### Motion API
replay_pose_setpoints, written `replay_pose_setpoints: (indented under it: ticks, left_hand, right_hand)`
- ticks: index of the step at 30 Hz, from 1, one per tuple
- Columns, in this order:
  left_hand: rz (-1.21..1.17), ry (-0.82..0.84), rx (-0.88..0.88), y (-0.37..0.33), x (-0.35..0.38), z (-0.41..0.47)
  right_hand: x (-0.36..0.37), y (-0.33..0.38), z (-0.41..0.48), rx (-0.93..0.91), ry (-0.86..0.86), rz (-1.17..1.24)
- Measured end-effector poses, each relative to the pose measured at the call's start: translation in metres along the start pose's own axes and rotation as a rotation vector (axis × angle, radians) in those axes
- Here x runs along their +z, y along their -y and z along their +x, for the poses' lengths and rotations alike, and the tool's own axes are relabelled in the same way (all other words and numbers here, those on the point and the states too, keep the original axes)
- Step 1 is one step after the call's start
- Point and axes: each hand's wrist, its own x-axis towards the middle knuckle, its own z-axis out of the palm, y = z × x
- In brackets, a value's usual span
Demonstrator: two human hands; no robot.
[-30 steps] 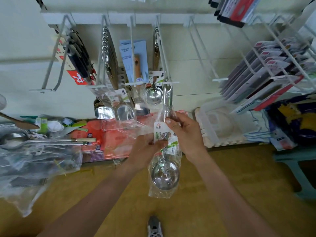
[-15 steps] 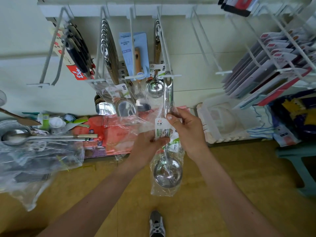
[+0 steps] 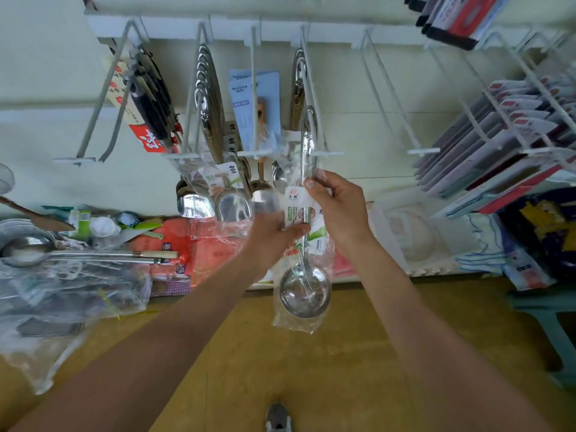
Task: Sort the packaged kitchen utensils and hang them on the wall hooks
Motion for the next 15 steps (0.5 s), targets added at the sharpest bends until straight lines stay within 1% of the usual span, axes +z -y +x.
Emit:
replay_pose_setpoints:
  ticks: [7,10,12,15]
  left_hand:
    - [-0.077,-0.167,-0.071,-0.017,-0.005,0.081]
    - [-0.111,-0.211,-0.088,-0.020,-0.009,0.107]
    - [-0.166,-0.237,-0.130,-0.020,-0.011,0.118]
    - [-0.205,-0.244,-0.117,-0.018,-0.014,0.121]
  right_hand:
    - [0.013,0.012,0.078,-0.013,0.016,-0.150]
    - [0.017,0.016,0.099,0.040,0.062,-0.250]
    - [0.020,0.009,0.112,-0.014,0.037,-0.215]
    - [0.025,0.004,0.119,-0.047,0.008,-0.158]
